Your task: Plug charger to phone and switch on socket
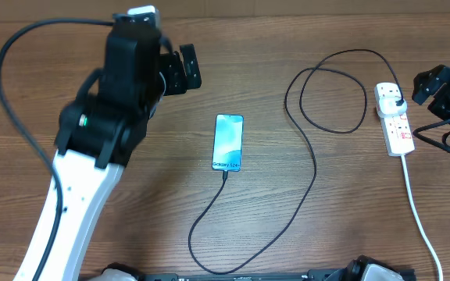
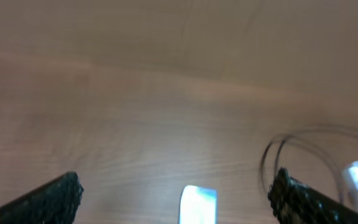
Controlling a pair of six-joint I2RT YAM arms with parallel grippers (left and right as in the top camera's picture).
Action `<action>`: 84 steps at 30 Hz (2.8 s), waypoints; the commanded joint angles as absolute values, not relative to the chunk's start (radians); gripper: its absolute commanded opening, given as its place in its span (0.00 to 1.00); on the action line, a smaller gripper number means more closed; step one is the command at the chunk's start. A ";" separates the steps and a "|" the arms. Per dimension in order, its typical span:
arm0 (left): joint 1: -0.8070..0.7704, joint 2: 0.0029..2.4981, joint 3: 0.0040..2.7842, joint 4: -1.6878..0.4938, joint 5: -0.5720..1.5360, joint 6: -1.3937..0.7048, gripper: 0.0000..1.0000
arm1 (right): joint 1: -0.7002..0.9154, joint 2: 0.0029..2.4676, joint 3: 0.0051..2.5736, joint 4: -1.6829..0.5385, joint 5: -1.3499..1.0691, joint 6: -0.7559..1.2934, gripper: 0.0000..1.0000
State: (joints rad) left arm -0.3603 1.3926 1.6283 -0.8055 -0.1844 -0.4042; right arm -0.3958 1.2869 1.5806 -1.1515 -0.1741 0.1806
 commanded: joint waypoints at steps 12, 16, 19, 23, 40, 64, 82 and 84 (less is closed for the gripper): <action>-0.311 0.898 0.883 0.037 -0.181 -0.381 1.00 | -0.394 1.287 1.578 -1.147 -0.160 0.183 1.00; -0.249 0.763 0.669 0.283 -0.126 -0.381 1.00 | -0.394 1.287 1.578 -1.147 -0.160 0.183 1.00; -0.200 0.668 0.529 0.429 -0.083 -0.381 1.00 | -0.394 1.287 1.578 -1.147 -0.160 0.183 1.00; -0.134 0.506 0.333 0.556 -0.059 -0.381 0.99 | -0.394 1.287 1.578 -1.147 -0.161 0.183 1.00; -0.043 0.093 0.005 0.445 -0.058 -0.313 1.00 | -0.394 1.287 1.578 -1.147 -0.160 0.183 1.00; 0.001 0.002 0.005 -0.080 0.019 0.033 1.00 | -0.394 1.287 1.578 -1.147 -0.160 0.183 1.00; 0.000 0.004 0.005 -0.078 0.017 -0.015 1.00 | -0.394 1.287 1.578 -1.147 -0.160 0.183 1.00; 0.000 0.004 0.005 -0.078 0.017 -0.015 1.00 | -0.394 1.287 1.578 -1.147 -0.160 0.183 1.00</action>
State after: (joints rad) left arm -0.0055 0.0128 0.0086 -0.0780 0.0010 -0.0162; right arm -0.3958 1.2869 1.5780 -1.1522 -0.1680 0.1829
